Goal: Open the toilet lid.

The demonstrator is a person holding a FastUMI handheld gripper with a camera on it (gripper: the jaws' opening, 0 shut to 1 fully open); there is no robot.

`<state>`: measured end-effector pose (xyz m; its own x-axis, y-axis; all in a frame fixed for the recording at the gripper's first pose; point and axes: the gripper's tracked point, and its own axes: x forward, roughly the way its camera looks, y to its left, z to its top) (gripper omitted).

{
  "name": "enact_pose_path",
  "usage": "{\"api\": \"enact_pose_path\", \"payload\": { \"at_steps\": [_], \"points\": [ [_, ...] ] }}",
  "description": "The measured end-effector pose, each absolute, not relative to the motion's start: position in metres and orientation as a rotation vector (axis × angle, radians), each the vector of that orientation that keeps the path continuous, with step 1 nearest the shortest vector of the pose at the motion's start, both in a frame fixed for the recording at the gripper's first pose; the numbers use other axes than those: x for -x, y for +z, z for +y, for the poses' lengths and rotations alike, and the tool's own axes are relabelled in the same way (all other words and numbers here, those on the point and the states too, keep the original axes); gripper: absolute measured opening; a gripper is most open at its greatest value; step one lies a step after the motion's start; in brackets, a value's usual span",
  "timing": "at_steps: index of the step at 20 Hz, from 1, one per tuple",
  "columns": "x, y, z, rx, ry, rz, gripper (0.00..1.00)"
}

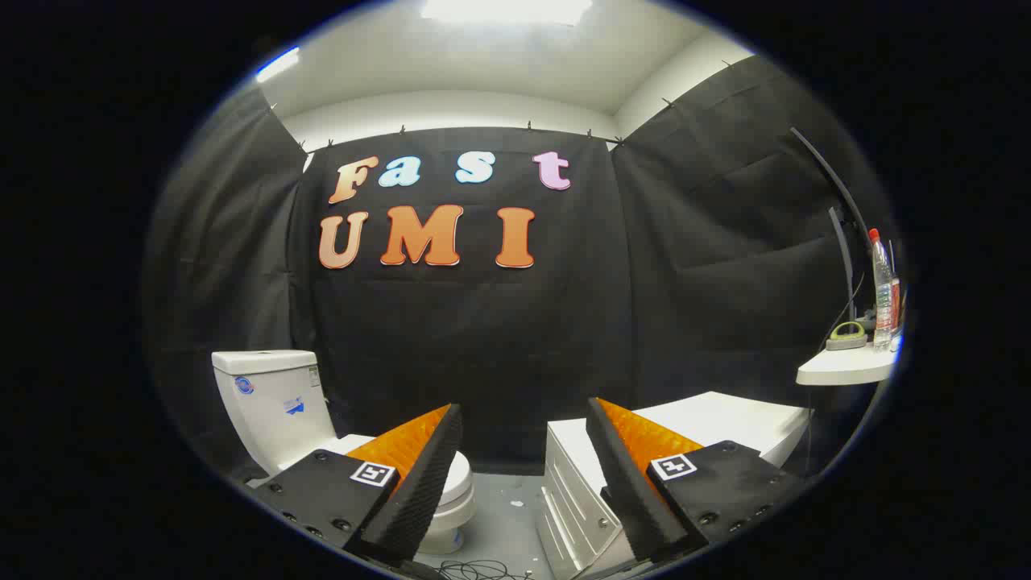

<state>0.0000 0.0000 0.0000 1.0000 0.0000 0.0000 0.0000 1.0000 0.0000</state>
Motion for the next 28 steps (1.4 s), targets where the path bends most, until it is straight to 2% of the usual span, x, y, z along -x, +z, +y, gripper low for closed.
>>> {"api": "enact_pose_path", "payload": {
  "at_steps": [28],
  "points": [
    [-0.0005,-0.0029,-0.0007,-0.015,0.010,0.008,0.99]
  ]
}}
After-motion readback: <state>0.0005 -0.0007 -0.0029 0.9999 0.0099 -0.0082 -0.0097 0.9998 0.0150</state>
